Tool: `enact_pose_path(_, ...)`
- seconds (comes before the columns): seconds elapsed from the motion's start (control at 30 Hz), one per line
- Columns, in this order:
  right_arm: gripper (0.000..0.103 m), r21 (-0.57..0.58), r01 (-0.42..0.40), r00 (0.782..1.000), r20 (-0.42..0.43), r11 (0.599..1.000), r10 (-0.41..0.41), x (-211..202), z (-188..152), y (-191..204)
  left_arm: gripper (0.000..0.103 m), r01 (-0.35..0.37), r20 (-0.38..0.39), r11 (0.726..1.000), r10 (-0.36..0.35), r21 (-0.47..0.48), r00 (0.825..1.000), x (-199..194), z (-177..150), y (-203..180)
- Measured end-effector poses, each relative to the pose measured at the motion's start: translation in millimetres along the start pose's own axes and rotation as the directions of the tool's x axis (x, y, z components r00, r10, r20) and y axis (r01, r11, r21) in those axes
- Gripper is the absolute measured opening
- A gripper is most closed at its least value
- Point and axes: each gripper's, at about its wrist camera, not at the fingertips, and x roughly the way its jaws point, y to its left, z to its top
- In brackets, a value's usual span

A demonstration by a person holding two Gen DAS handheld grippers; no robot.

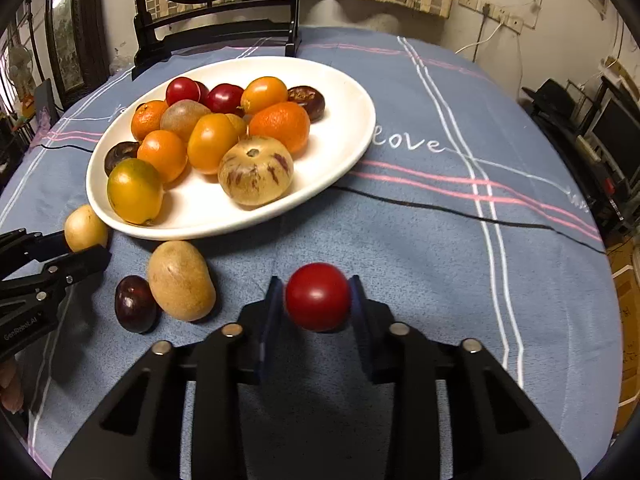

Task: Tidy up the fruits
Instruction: 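Grasp a pale tan fruit with the left tool while the right tool grasps a red plum, then carry both fruits onto the white plate and open both tools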

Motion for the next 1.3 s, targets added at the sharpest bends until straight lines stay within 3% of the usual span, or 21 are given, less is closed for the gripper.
enact_pose_path(0.47, 0.031, 0.018, -0.069, 0.996, 0.055, 0.997, 0.068, -41, -29, -5, 0.039, -0.014, -0.001, 1.0, 0.015, 0.014, 1.0, 3, 2, -2)
enact_pose_path(0.8, 0.031, 0.004, -0.102, 0.993, 0.063, 0.995, 0.102, -48, -36, 2, 0.039, -0.045, 0.013, 0.999, 0.045, 0.018, 0.999, 7, 7, -5)
enact_pose_path(0.9, 0.032, 0.003, -0.107, 0.992, 0.069, 0.994, 0.107, -51, -37, 2, 0.039, -0.029, 0.046, 0.999, 0.03, -0.018, 0.998, -7, 5, 0)
enact_pose_path(1.3, 0.032, -0.031, -0.122, 0.982, 0.143, 0.992, 0.125, -71, -13, 9, 0.04, -0.021, 0.114, 0.998, 0.014, 0.057, 0.993, -52, 18, -15)
